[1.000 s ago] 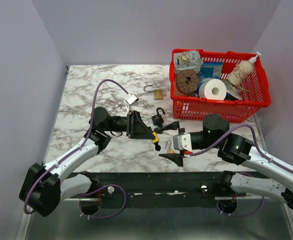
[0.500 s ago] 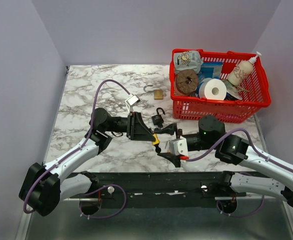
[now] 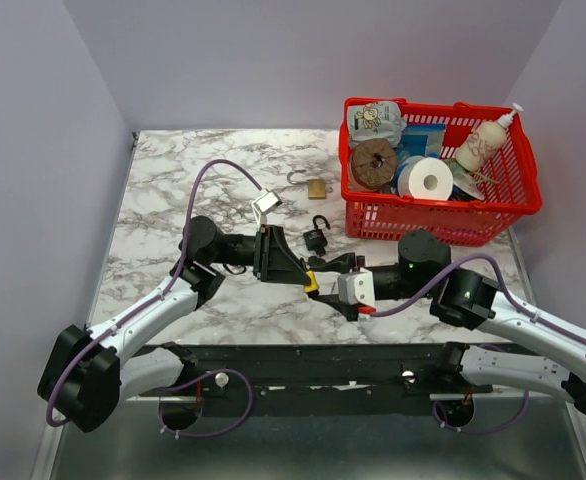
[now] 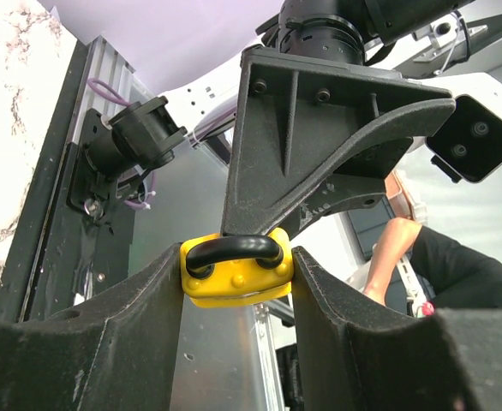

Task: Lock with the key
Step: Adjust the lock.

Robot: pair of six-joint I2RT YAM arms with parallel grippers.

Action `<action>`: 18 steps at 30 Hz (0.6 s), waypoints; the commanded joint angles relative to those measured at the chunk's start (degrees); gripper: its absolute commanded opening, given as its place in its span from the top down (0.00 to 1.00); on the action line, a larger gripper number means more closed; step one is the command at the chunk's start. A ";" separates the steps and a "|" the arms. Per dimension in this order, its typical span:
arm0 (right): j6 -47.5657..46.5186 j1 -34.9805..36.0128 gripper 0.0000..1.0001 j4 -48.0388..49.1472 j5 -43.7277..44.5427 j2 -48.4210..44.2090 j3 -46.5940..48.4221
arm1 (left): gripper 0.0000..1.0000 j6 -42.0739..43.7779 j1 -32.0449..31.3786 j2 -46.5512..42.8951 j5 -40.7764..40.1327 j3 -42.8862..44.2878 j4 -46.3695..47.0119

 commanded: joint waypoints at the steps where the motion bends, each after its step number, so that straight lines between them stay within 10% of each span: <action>1: 3.77 0.59 0.45 0.25 1.11 1.47 1.54 | 1.00 0.09 -0.32 -0.40 -2.04 1.40 3.94; 18: 11.33 0.59 0.45 2.36 7.00 5.34 3.56 | 1.00 2.37 -0.58 -0.31 -6.08 1.67 -0.55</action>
